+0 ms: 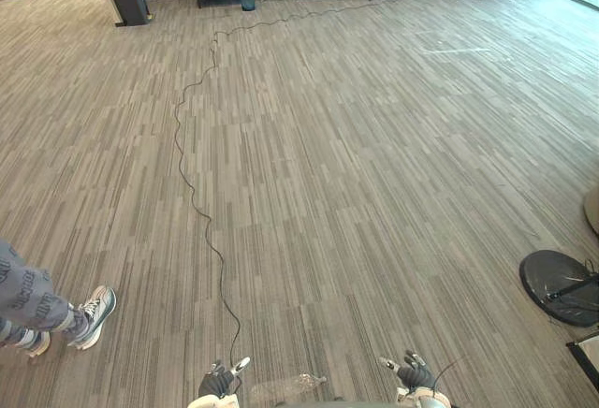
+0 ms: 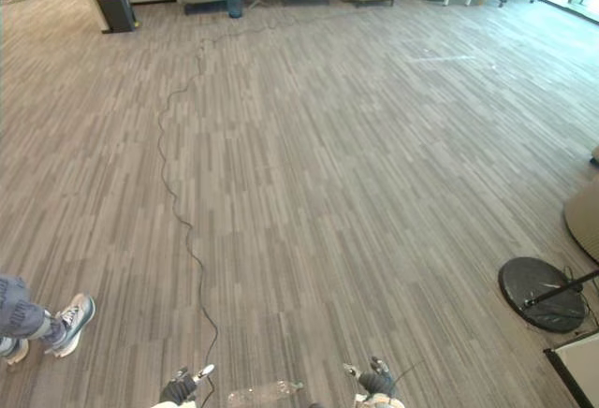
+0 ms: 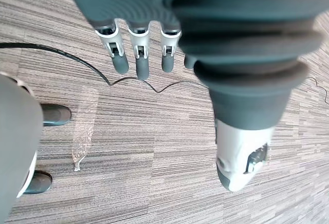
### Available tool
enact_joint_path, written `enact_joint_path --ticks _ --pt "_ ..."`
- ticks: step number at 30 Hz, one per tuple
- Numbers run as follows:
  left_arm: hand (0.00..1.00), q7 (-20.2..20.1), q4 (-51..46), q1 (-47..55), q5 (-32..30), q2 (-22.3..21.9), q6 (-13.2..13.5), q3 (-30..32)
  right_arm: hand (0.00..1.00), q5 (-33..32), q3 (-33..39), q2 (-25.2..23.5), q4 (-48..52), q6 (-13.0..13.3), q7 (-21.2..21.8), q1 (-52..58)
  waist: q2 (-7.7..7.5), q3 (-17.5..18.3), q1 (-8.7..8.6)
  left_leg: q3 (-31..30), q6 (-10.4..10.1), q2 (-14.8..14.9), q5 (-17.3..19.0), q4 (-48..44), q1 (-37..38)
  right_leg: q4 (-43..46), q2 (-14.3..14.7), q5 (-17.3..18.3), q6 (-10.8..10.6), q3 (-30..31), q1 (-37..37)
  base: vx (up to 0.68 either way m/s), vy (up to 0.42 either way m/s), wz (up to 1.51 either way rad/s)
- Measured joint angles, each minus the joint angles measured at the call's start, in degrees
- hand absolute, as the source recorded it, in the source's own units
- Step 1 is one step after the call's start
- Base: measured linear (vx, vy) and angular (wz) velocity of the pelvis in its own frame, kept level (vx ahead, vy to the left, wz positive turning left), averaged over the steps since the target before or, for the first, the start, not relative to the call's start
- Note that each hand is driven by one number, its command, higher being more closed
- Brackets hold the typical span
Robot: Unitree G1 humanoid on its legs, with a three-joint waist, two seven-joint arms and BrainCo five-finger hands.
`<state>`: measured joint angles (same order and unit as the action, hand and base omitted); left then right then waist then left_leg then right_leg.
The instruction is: Pick up cushions and gather them together orderly.
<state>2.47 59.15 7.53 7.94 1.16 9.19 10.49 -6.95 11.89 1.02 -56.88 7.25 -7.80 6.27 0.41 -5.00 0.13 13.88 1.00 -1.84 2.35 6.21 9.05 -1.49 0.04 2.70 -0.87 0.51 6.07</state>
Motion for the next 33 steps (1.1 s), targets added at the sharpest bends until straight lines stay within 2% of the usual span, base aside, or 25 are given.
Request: enact_joint_path --ticks 10,33 --pt "0.0 -0.34 0.0 -0.13 0.07 -0.61 -0.54 2.09 0.0 -2.21 7.49 -1.25 -1.53 -1.29 0.71 0.06 -0.13 -0.05 0.59 -2.48 0.25 -0.79 -0.17 0.11 -0.13 -0.19 -0.93 0.87 -0.6 -3.12 1.22 -0.01 -0.027 0.16" --pt "0.0 -0.34 2.41 -1.97 -1.24 0.69 -1.24 -0.43 0.0 -3.18 8.15 -1.17 -3.24 -1.28 0.67 -0.56 -0.42 0.02 0.51 -4.48 0.34 -1.12 -0.24 0.12 -1.04 -1.18 -1.11 0.9 -0.6 -5.11 1.42 -0.02 -0.033 0.04"
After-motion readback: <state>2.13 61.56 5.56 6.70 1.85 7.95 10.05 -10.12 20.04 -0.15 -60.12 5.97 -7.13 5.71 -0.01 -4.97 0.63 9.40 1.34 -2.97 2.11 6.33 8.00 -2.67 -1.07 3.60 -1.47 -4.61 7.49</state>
